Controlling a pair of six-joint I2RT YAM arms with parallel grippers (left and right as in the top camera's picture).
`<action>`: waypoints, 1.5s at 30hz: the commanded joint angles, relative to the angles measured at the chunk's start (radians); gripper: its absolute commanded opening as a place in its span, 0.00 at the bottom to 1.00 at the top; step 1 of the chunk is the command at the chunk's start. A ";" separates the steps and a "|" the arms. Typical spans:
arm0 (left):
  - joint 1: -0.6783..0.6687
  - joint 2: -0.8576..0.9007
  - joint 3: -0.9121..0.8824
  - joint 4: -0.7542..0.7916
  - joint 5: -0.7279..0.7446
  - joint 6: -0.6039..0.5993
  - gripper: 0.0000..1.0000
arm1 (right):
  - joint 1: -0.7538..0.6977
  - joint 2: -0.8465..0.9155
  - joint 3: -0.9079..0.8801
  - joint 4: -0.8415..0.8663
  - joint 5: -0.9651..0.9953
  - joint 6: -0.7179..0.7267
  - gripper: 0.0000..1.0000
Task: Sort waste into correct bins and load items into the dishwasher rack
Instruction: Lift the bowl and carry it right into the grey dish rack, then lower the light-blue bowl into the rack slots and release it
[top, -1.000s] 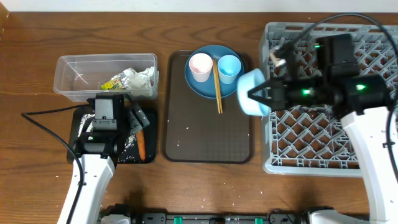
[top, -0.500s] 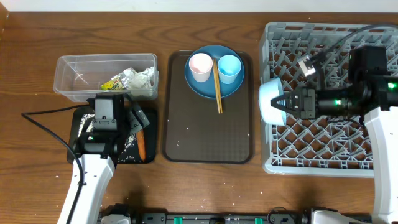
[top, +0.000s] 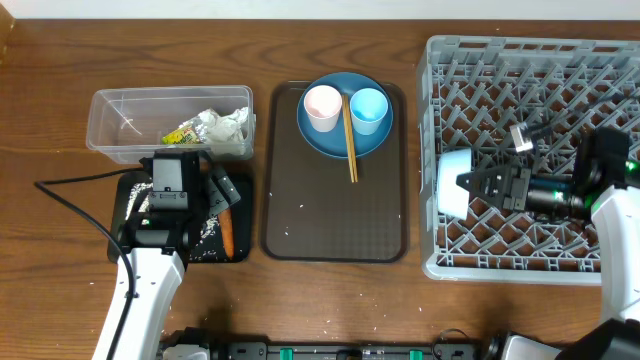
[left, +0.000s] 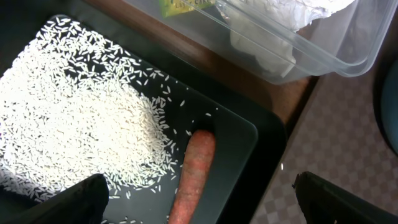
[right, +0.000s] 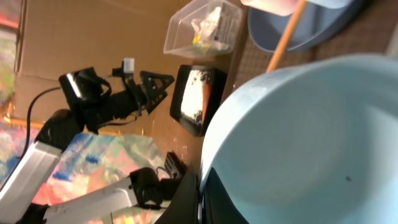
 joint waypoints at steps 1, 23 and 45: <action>0.005 0.003 0.014 -0.003 -0.001 -0.002 0.98 | -0.031 0.001 -0.066 0.031 -0.064 -0.031 0.01; 0.005 0.003 0.014 -0.003 -0.001 -0.002 0.98 | -0.040 0.002 -0.219 0.084 -0.013 -0.071 0.01; 0.005 0.003 0.014 -0.003 -0.001 -0.002 0.98 | -0.040 0.002 -0.219 0.086 0.024 -0.158 0.01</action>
